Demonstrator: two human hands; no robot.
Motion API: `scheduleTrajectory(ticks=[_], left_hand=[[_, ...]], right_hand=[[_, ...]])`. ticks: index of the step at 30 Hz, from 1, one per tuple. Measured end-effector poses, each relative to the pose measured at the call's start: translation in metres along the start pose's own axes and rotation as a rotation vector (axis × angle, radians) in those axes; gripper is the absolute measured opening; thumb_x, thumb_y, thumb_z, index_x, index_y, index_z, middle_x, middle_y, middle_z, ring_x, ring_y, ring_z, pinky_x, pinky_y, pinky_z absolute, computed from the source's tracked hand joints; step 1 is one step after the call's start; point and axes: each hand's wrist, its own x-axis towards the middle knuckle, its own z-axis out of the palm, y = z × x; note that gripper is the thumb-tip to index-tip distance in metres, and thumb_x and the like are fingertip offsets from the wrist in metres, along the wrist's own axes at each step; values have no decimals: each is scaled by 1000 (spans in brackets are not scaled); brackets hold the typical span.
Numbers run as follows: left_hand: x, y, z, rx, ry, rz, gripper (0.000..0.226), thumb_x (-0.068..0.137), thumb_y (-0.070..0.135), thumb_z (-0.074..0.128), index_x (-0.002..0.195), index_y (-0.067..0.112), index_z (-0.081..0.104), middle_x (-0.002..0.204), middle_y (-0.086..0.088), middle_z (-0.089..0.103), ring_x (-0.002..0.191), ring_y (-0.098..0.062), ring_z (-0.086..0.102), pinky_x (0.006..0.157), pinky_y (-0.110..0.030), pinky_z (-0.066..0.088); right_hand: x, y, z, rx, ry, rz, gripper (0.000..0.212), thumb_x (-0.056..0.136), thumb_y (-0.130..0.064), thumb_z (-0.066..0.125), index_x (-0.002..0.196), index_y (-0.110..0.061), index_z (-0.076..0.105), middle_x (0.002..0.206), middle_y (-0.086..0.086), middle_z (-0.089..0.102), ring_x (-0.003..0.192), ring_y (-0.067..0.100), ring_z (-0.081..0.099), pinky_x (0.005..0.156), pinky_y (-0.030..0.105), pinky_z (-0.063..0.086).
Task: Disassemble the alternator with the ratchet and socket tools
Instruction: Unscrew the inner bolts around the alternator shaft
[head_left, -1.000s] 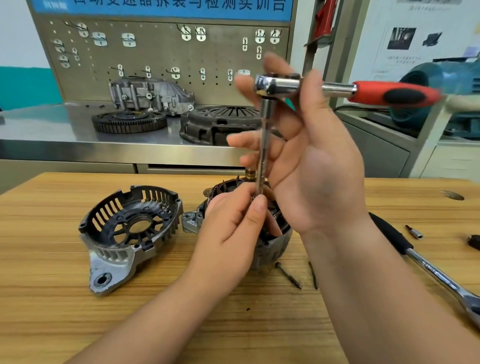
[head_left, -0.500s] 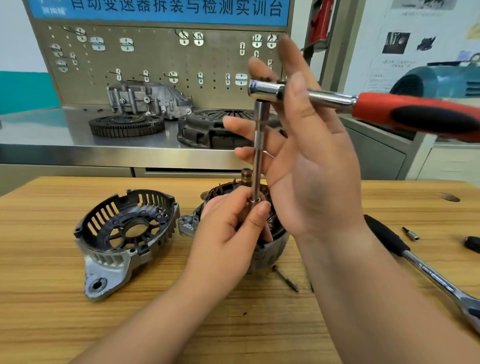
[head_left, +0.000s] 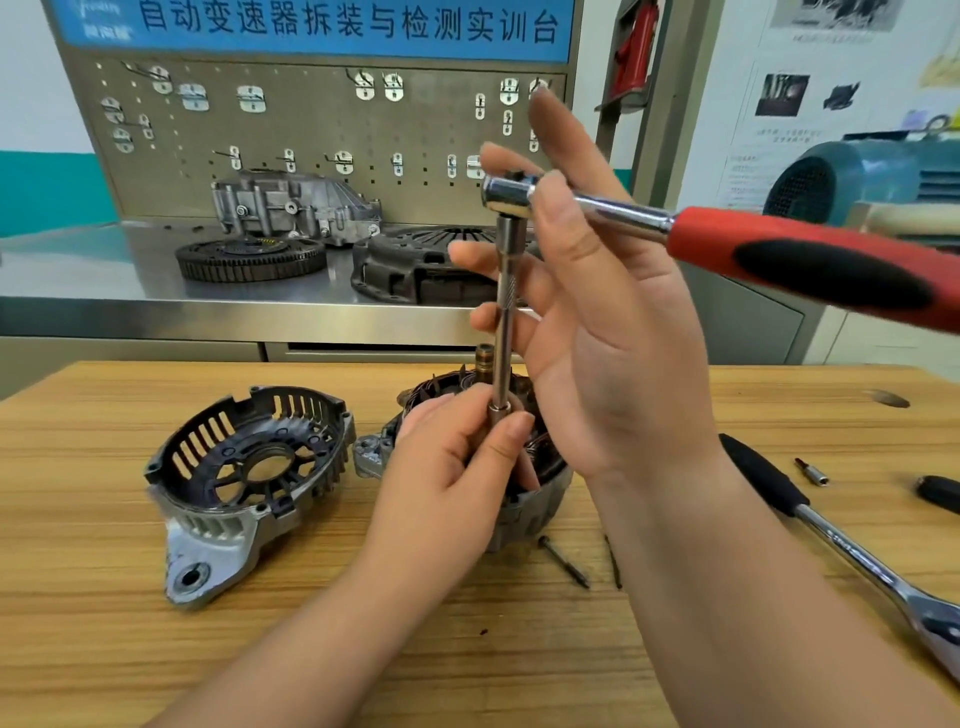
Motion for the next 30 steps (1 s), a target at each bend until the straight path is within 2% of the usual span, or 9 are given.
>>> scheduleTrajectory(ticks=[4,7,10,15,19,22,24,26,30], left_hand=[[-1,0,-1,30,23,45,26,94,31,38,77,26,57,65,14,65,78,-3,59,81,-35,39],[-2,2,-1,46,22,84,25,95,26,35,80,31,55,76,29,62,82,8,55,78,-29,34],[-2,-3,-1,83,2,90,34,95,24,37,70,18,58,71,15,64,83,3,54,81,-29,34],[-2,-4,2,78,32,20,31,91,29,39,70,15,57,65,10,64,83,-4,54,85,-34,40],[0,-4,1,76,34,17,36,90,39,41,67,16,57,65,11,64,83,-4,55,89,-38,42],[-1,-1,0,49,18,53,39,91,43,37,70,18,58,68,15,64,82,-6,57,87,-43,43],[-2,2,0,29,45,67,28,97,31,38,76,33,56,74,31,63,86,6,56,89,-33,39],[-2,2,-1,30,51,92,29,96,21,36,80,34,57,79,41,60,87,17,53,91,-18,33],[0,-4,-2,62,-26,74,32,94,24,37,74,10,57,69,16,64,78,0,55,81,-28,35]], right_hand=[[1,0,-3,105,9,92,32,93,-37,45,120,-27,58,116,-5,68,76,15,67,62,25,47],[3,0,-7,174,-34,213,42,98,-44,31,120,-20,58,99,-2,73,64,14,67,57,25,45],[4,2,-9,202,-71,256,46,102,-45,24,118,-20,59,89,-1,73,59,12,64,54,24,42],[1,4,-3,56,24,78,29,94,-34,47,117,-28,62,97,1,65,71,13,67,56,24,48],[0,2,-1,-103,22,-93,28,93,-21,49,118,-31,57,118,-6,64,83,14,65,63,24,52],[1,1,-2,26,16,32,28,98,-31,40,120,-27,57,117,-4,66,78,16,67,60,23,51],[2,1,-6,120,-12,161,38,102,-40,29,120,-21,57,106,-1,71,70,16,67,57,24,48],[4,2,-10,174,-61,253,50,103,-47,18,118,-20,58,92,1,73,62,14,65,55,24,44],[5,6,-10,200,-79,281,48,102,-50,21,121,-25,57,83,-1,72,57,10,61,54,24,40]])
